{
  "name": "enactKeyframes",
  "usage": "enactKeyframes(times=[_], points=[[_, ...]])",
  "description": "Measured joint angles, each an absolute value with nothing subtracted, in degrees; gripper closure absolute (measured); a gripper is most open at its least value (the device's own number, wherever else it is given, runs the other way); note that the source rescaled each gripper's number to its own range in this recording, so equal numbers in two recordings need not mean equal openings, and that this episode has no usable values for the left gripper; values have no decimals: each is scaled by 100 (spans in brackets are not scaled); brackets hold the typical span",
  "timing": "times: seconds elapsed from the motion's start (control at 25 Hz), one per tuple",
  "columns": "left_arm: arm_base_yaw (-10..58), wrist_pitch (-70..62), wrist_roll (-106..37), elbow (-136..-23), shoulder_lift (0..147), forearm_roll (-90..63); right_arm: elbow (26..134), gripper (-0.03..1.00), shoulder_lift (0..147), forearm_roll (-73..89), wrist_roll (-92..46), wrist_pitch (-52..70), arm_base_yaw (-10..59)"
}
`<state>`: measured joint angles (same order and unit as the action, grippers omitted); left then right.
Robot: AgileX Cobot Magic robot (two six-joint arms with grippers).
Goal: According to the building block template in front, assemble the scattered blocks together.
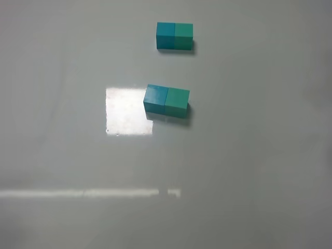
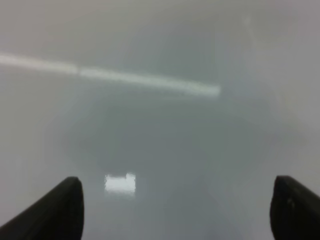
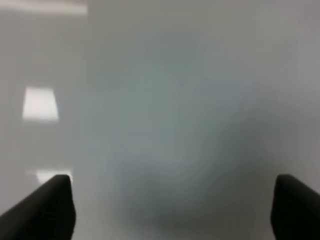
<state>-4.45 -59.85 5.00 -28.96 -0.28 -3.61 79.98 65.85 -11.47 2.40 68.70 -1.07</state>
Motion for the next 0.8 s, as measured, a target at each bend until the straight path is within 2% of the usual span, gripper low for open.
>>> enactKeyframes(times=[0.16,0.48,0.8], points=[[-445,-5985,500,-2896,-28,-361,7046,14,5546,-827,211,6851,-387],[-445,-5985,496,-2896,-28,-361,4829,14,2971,-95,116,6277,-397],[-445,-5985,496,-2896,-28,-361,3296,14,884,47,-408,6217,-387]])
